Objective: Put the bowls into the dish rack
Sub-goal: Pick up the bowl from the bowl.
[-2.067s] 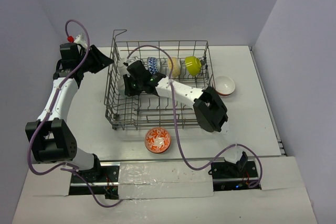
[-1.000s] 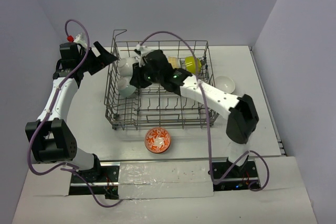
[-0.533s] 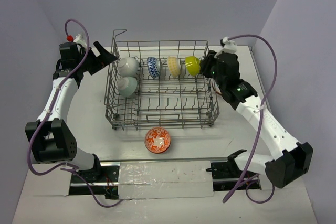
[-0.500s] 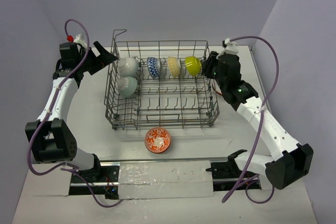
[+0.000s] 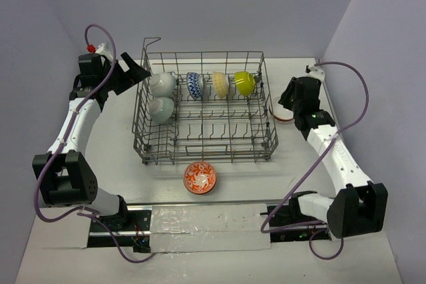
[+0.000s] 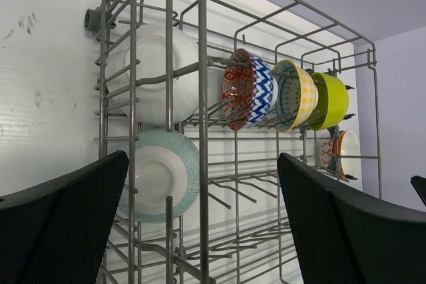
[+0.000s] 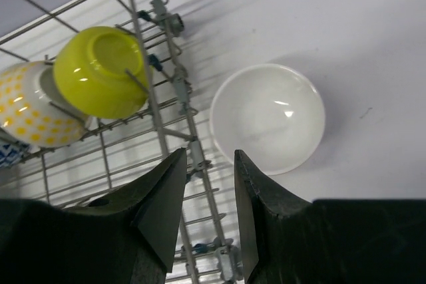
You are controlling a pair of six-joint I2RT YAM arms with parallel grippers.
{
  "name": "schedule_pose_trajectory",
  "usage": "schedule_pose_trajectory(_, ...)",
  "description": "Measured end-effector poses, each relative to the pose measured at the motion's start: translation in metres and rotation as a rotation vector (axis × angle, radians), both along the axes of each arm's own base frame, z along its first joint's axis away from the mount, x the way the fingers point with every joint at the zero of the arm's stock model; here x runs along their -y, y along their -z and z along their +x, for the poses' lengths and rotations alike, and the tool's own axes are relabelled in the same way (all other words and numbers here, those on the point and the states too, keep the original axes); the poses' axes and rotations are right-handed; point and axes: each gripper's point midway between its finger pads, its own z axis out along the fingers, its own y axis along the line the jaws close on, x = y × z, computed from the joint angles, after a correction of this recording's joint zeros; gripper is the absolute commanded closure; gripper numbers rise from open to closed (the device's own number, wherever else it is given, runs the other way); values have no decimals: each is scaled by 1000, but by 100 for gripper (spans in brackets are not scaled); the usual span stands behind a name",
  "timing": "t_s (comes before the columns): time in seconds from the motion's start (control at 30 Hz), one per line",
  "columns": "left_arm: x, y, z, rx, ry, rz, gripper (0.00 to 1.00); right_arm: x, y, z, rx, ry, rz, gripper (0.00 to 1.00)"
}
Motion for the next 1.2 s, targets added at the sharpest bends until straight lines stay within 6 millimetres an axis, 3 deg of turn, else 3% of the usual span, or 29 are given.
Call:
schedule_pose_trajectory(0.17,4,1,-1,-2,8,3,1,14,22,6,-61,22,22,58)
schedule_pose_trajectory(0.37,3,2,-1,-8,5,5,1,10,60,12,-166,-11,48,58)
schedule_pose_trajectory(0.6,3,3,-3,-18,5,4,1,5,89,15,-248,-33,60,58)
schedule_pose_trajectory(1.0,5,4,-3,-19,8,4,1,2,117,16,-329,-59,81,59)
schedule_pose_trajectory(1.2,5,3,-3,-19,9,4,1,-3,121,16,-342,-81,93,60)
